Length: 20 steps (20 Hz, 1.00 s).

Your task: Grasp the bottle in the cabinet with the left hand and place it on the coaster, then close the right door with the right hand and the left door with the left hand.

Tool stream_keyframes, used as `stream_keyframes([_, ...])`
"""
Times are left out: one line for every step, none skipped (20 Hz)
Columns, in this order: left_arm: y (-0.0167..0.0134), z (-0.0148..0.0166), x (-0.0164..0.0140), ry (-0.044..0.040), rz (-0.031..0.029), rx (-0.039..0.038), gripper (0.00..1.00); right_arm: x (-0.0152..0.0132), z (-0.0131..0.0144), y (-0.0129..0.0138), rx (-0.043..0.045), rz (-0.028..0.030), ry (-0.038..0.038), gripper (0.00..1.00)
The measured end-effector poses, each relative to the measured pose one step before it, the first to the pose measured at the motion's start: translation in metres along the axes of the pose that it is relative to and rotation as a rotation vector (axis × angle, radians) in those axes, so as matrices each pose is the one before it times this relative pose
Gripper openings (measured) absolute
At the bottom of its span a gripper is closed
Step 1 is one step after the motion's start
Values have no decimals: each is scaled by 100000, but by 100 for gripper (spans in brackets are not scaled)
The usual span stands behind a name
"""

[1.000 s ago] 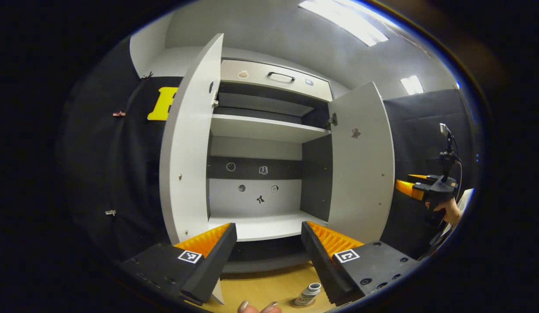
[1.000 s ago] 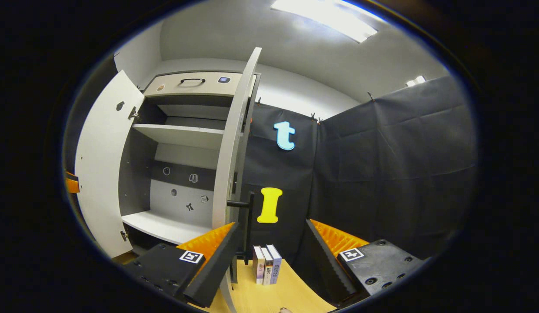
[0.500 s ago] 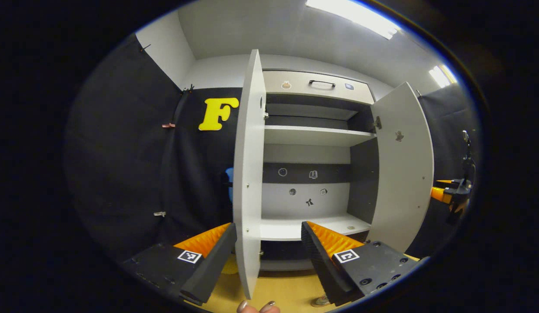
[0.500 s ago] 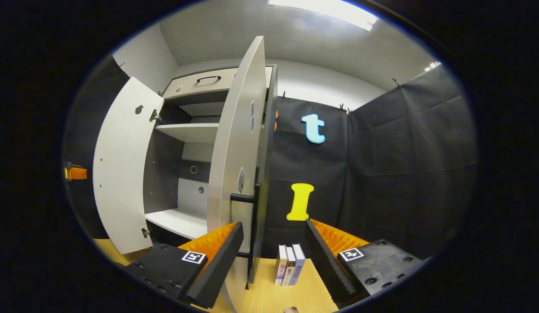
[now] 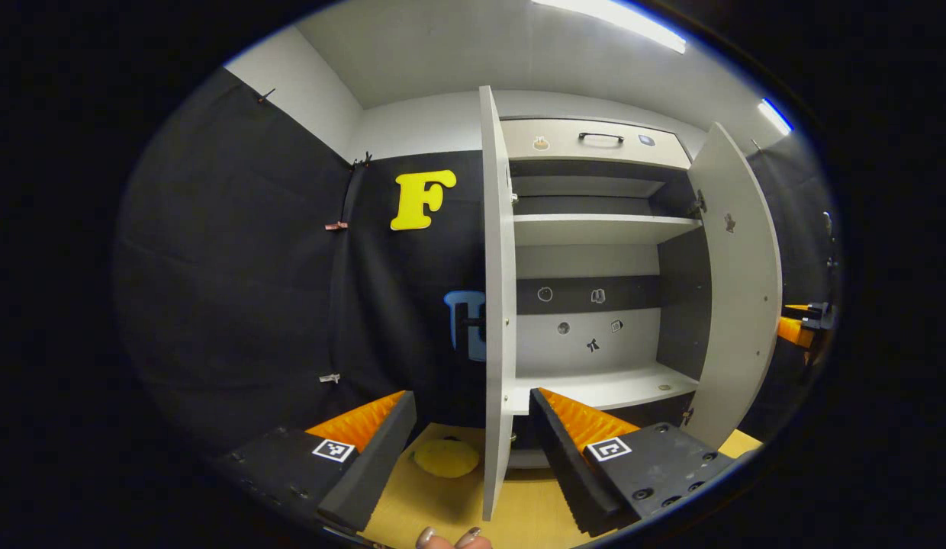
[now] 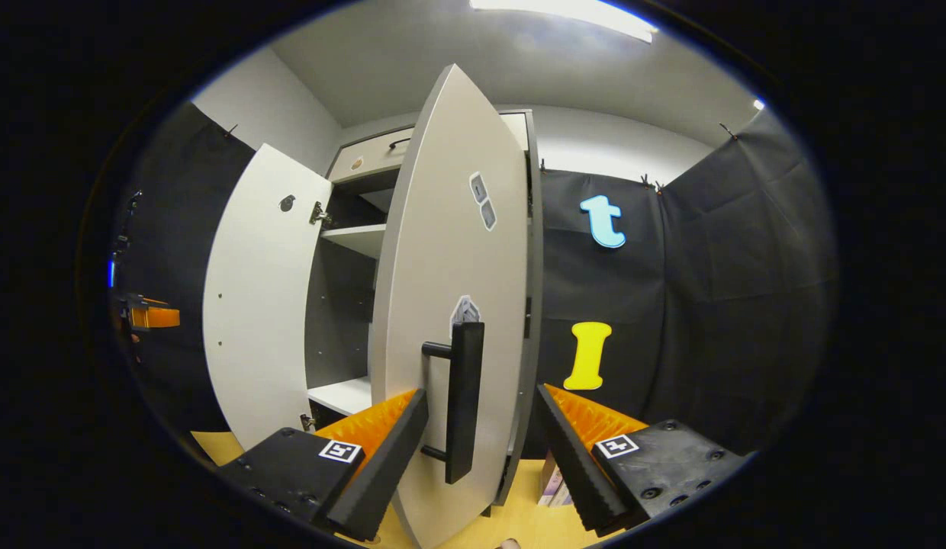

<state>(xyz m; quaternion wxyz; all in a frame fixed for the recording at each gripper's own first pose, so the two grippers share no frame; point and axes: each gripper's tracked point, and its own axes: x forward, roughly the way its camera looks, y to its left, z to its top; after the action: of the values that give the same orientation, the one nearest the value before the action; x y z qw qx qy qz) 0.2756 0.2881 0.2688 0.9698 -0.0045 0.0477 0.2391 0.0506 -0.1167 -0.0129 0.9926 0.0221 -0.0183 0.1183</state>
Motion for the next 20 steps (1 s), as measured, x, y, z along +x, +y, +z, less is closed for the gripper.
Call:
stream_keyframes([453, -125, 29, 103, 34, -122, 95, 470, -141, 521, -1098, -212, 171, 95])
stream_keyframes([508, -98, 150, 215, 1, -17, 95, 507, 47, 718, -497, 21, -9, 95])
stream_keyframes([733, -314, -1, 301, 296, 48, 95, 507, -136, 810, -29, -4, 328, 95])
stream_keyframes([703, -191, 225, 592, 395, -124, 95, 570, -130, 863, 190, -95, 303, 95])
stream_keyframes([804, -204, 107, 344, 5, -567, 95, 783, -175, 960, 438, 165, 356, 95])
stream_keyframes([673, -187, 237, 241, -422, -989, 95, 700, -230, 1168, 3, 945, 533, 95])
stream_keyframes([649, -191, 350, 179, -759, -1412, 95, 762, -271, 1160, -409, 1255, 844, 95])
stream_keyframes([646, 77, 389, 79, -1183, -1594, 95, 476, -327, 933, -528, 57, 1452, 95])
stream_keyframes([494, 56, 431, -143, -1574, -1587, 95, 248, 391, 704, -498, -202, -616, 96])
stream_keyframes([362, 152, 596, -343, -2025, -1525, 95, 261, 643, 552, -556, -758, -2089, 98])
stream_keyframes([278, 171, 749, -495, -2410, -1519, 95, -331, 642, 235, -645, -847, -2191, 98])
stream_keyframes([-38, 216, 669, -774, -2856, -1450, 95, -545, 567, 123, -678, -1247, -1469, 98])
stream_keyframes([-81, 241, 632, -704, -3125, -1303, 95, -355, 391, 56, -676, -1532, -858, 98])
stream_keyframes([-167, 365, 892, -745, -3415, -1017, 95, -313, 286, 75, -690, -1514, -544, 98])
stream_keyframes([-148, 88, 516, -670, -3641, -643, 95, -420, 129, -25, -665, -1648, -197, 98])
stream_keyframes([-256, 197, 777, -417, -3318, -149, 95, -320, 122, -32, -832, -1827, -152, 98])
stream_keyframes([-127, 50, 771, 109, -2897, 333, 95, -322, 0, -98, -1456, -2121, 283, 98])
stream_keyframes([-170, 140, 734, 88, -2565, 784, 96, -433, -100, -379, -2301, -2676, 325, 98])
stream_keyframes([-313, 116, 415, 27, -2471, 904, 95, -365, -33, -337, -2485, -2443, 307, 98])
stream_keyframes([-304, 142, 524, -41, -2438, 778, 95, -357, -30, -187, -1880, -1908, 388, 97])
